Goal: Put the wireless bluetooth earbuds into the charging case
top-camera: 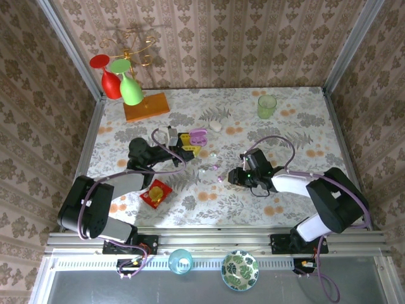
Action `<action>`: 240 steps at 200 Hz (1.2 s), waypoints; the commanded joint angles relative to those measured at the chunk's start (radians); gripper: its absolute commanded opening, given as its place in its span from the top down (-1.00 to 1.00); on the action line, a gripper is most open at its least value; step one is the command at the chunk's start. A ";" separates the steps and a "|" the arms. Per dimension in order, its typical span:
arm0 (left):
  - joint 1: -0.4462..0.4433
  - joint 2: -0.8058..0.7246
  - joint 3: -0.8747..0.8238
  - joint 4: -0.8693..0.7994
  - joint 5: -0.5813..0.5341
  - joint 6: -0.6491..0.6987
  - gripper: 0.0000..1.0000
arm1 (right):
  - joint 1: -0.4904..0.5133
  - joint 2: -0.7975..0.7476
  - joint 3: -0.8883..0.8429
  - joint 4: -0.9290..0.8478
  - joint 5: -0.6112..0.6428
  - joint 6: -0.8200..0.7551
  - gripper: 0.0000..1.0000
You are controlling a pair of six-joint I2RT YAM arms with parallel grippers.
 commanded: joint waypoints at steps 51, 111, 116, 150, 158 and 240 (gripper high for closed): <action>-0.006 0.006 0.029 0.045 0.013 -0.009 0.59 | -0.012 0.115 0.195 -0.141 -0.194 -0.291 0.21; -0.006 -0.015 0.016 0.041 0.004 -0.005 0.60 | 0.009 0.242 0.362 -0.307 -0.152 -0.247 0.24; -0.006 -0.015 0.016 0.041 0.003 -0.005 0.60 | 0.015 0.242 0.368 -0.324 -0.139 -0.238 0.24; -0.002 -0.024 0.014 0.042 -0.011 0.006 0.60 | 0.069 0.224 0.401 -0.438 0.020 -0.194 0.25; 0.004 -0.029 0.010 0.042 -0.019 0.013 0.60 | 0.089 0.216 0.408 -0.455 0.071 -0.174 0.27; 0.095 -0.053 -0.029 0.042 -0.102 0.047 0.61 | 0.268 0.263 0.546 -0.615 0.418 -0.057 0.32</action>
